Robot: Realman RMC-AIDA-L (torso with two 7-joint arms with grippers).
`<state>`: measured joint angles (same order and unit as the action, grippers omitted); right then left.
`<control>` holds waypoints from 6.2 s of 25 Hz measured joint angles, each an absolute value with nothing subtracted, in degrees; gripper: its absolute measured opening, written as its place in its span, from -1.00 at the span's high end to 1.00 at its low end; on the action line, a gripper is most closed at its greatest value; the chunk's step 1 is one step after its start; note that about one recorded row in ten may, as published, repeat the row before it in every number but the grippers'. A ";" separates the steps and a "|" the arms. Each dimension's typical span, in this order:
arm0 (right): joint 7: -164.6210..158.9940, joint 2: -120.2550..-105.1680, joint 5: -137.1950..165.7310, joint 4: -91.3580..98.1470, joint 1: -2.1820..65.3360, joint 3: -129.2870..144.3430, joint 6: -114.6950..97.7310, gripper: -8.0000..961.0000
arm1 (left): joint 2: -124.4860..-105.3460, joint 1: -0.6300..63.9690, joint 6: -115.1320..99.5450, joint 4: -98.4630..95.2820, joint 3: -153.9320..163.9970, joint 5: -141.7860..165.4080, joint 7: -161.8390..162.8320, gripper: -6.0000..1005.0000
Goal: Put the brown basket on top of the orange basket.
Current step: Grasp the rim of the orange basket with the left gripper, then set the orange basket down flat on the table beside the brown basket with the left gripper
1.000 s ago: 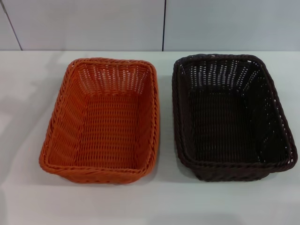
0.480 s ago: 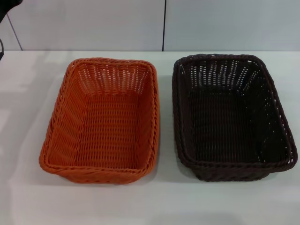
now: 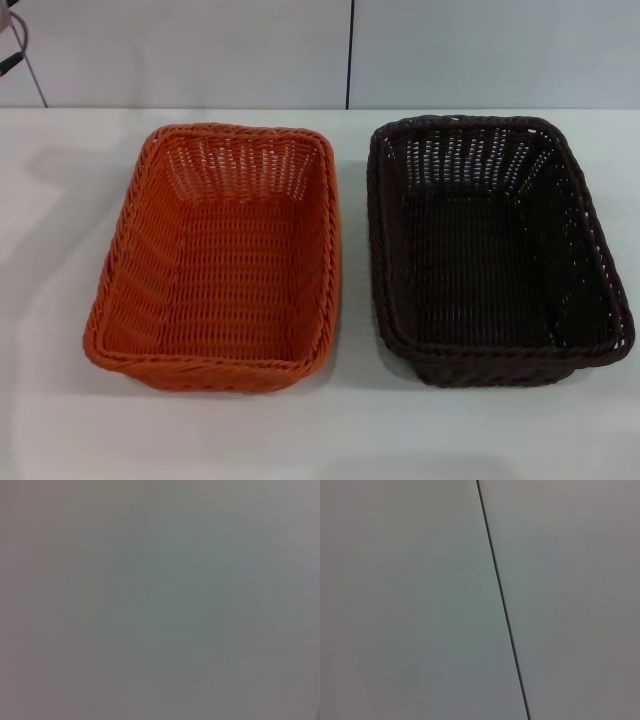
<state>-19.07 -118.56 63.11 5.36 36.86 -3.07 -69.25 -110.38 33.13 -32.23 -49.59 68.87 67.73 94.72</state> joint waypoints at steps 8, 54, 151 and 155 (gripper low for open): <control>-19.07 -118.57 63.10 5.26 36.79 -3.08 -69.12 -0.03 | -108.23 37.08 -48.71 -56.47 63.11 103.05 122.83 -0.59; -18.98 -118.29 61.78 7.10 37.00 -3.81 -69.30 -0.03 | -118.29 34.74 -79.62 -69.54 61.94 155.52 156.30 -0.37; -19.60 -118.69 62.28 4.40 37.17 -2.37 -69.55 -0.03 | -118.21 47.83 -86.24 -52.21 65.19 129.20 118.27 0.65; -19.59 -118.72 62.26 4.22 37.06 -2.37 -69.55 -0.03 | -118.19 47.79 -85.90 -52.51 65.38 129.42 118.43 0.58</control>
